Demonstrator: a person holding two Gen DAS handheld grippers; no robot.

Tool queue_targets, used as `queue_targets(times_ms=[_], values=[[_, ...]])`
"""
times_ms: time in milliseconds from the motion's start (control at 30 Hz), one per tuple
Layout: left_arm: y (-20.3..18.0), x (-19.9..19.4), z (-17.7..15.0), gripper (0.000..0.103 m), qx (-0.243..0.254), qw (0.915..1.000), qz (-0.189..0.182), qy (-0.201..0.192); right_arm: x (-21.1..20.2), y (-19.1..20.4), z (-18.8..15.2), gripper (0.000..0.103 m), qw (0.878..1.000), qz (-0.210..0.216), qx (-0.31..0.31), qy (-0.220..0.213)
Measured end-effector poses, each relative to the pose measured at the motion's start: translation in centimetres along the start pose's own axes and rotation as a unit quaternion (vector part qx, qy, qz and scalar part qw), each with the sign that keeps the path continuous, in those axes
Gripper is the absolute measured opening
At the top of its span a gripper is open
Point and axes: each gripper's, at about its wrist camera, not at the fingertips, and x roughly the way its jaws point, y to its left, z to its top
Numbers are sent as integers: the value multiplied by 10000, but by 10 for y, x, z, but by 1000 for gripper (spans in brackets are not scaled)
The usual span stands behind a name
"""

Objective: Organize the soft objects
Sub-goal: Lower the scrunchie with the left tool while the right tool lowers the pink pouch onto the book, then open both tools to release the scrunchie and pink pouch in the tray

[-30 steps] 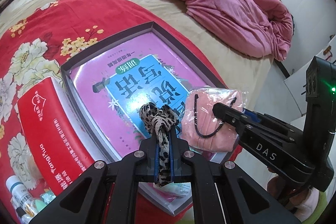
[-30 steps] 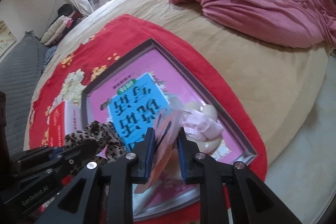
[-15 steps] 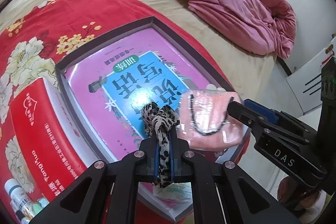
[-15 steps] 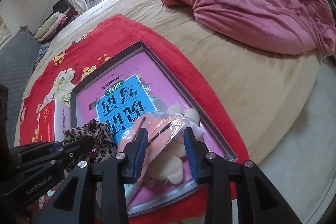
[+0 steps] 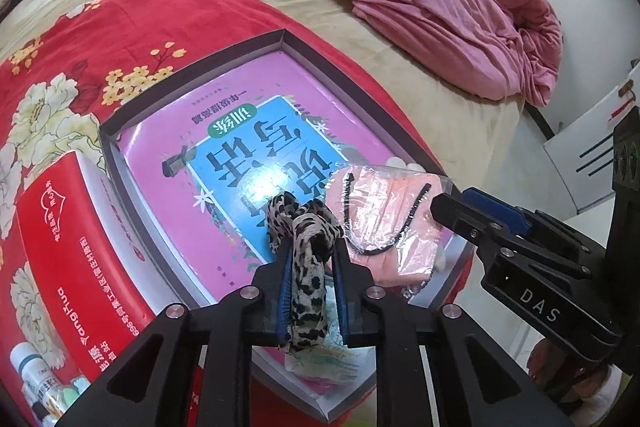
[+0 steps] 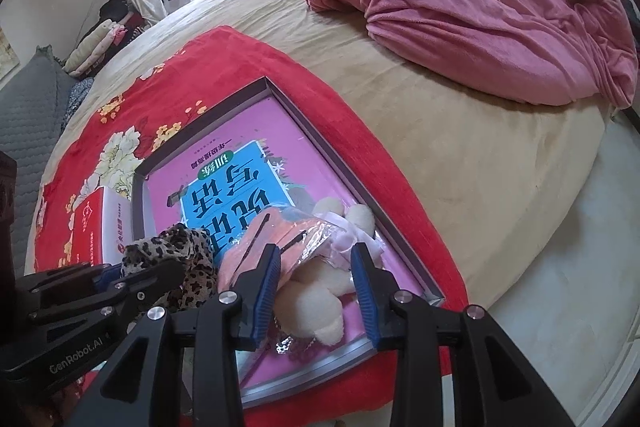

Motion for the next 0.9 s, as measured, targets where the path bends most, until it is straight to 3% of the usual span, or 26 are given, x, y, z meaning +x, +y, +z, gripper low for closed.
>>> queue_targets(times_ms=[133,300,467,567,900], values=[[-1,-2,0,25,36,10000,13,-12,-3,2,1,37,10000,28,-29,-36],[-2,-8,0,39,11,9999,-102,-58,-9,3,3,39,10000,60,3,-70],[-4,-14,1,42,48,9999,-82,-111,-15,4,6,42,9999,63,17,-128],[-4,-17,1,52,37,9999,-58,-138,-18,5,6,42,9999,50,-10,-150],[-2,-25,-2,61,23,9998,48,-192,-27,11,6,50,9996,-77,-138,-226]])
